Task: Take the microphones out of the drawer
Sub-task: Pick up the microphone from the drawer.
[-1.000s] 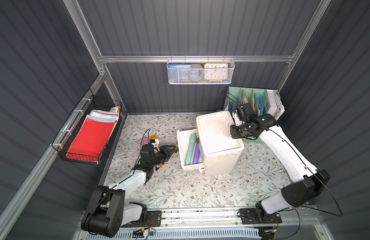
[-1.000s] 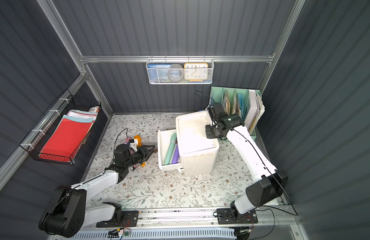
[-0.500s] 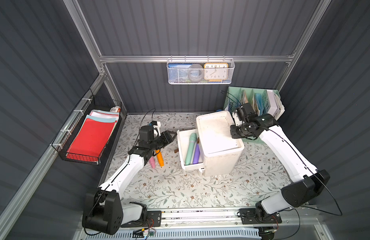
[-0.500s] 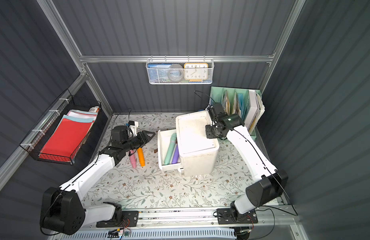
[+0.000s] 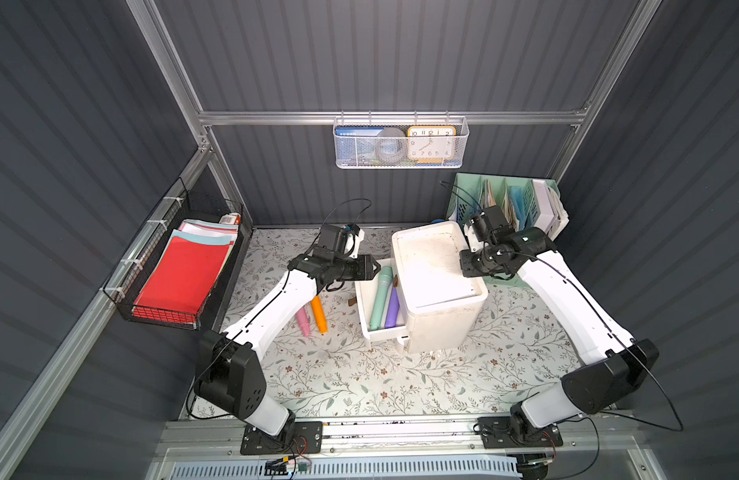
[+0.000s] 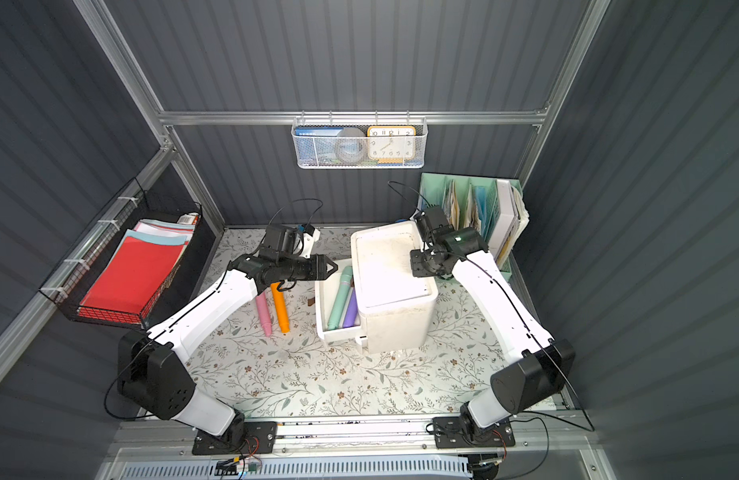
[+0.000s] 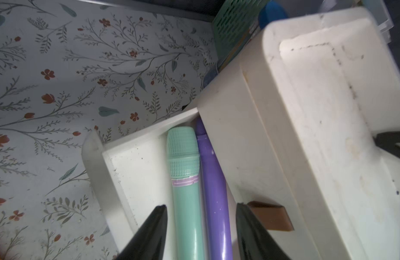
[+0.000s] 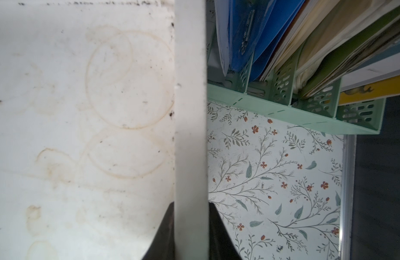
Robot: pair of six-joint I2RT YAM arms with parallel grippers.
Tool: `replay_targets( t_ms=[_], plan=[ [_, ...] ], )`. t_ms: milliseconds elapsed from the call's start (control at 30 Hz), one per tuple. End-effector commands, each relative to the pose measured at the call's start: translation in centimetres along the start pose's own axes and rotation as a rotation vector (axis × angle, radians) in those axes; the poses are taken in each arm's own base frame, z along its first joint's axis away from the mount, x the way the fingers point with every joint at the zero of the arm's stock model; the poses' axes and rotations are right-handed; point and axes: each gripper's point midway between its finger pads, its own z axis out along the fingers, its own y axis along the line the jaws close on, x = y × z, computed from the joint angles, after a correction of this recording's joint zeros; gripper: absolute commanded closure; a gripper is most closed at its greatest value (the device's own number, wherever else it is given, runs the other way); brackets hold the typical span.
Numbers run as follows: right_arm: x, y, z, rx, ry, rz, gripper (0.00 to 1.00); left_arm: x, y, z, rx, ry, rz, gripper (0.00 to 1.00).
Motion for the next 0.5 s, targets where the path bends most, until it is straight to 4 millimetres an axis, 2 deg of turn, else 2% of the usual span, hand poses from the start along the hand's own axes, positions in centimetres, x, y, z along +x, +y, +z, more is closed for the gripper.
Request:
replay_targets(
  t_ms=[0,467],
  plan=[
    [3.3,0.4,3.5,0.006,0.178,0.002,1.0,1.1,1.1,0.7,-0.088,0.076,0.055,0.47],
    [3.3,0.6,4.0,0.003,0.195,-0.001,1.0,4.3,0.5,4.7,-0.199,0.242,0.179,0.48]
  ],
)
